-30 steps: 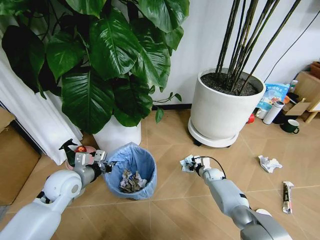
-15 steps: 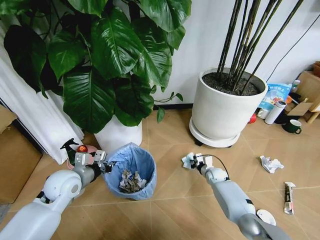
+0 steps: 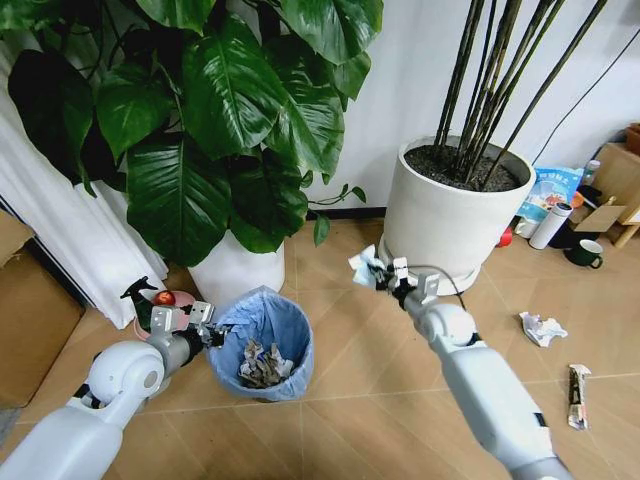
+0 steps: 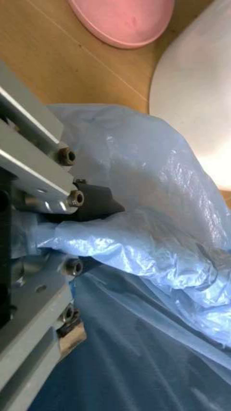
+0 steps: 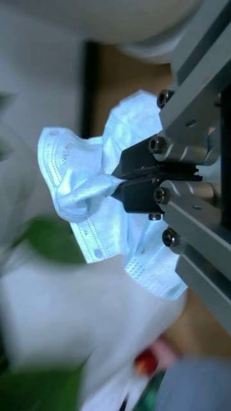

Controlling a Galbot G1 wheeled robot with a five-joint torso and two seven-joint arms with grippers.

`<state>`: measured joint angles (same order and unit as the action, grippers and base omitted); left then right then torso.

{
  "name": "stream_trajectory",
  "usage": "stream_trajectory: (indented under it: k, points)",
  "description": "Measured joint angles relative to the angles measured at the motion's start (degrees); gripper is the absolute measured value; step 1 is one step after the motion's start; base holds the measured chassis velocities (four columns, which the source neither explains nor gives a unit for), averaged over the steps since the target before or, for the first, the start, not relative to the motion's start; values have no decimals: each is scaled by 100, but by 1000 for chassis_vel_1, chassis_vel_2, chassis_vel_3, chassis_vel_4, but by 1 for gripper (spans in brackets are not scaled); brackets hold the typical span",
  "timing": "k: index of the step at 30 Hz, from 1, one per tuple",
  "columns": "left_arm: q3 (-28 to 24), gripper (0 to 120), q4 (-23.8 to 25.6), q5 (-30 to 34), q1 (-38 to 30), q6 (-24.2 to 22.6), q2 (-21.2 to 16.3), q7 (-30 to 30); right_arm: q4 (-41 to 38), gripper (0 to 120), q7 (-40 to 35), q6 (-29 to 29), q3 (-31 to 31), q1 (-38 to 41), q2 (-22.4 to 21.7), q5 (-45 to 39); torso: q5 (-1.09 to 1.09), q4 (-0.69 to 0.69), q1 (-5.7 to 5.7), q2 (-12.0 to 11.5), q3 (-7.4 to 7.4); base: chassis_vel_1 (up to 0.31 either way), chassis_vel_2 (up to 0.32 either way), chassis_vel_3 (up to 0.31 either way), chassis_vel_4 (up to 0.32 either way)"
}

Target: Pick up the trash bin and place the garbage on the floor into it.

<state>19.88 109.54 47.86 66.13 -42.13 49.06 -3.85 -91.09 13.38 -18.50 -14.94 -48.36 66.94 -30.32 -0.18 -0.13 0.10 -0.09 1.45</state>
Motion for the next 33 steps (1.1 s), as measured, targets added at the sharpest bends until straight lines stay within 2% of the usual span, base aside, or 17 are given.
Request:
stream_trajectory:
  k: [6,12,16,21,27,33]
  points:
    - [-111,2,-10,-41,-79,0,102,-1,-1315,0,-26,-321,387,-8,-599,-516,0,0,0,0,1,0,0,0,0]
    - [-199,2,-13,-30,-163,0,150,-24,-2026,0,-147,-495,835,-186,-894,-948,1,0,0,0,1,0,0,0,0]
    - [-302,2,-55,-23,-259,0,165,-28,-2482,0,-176,-524,1471,-272,-1144,-1028,1,-1,0,0,1,0,0,0,0]
    - [-373,2,-62,-16,-309,0,203,-38,-2581,0,-257,-564,1992,-250,-1195,-1004,0,0,0,0,1,0,0,0,0]
    - [-358,2,-53,-1,-317,0,193,-46,-2541,0,-426,-562,2280,-359,-1188,-843,0,0,0,1,1,0,0,0,0]
    - [-328,2,-50,6,-324,0,194,-54,-2387,21,-465,-473,2309,-553,-1194,-543,1,-1,0,0,1,0,0,0,0]
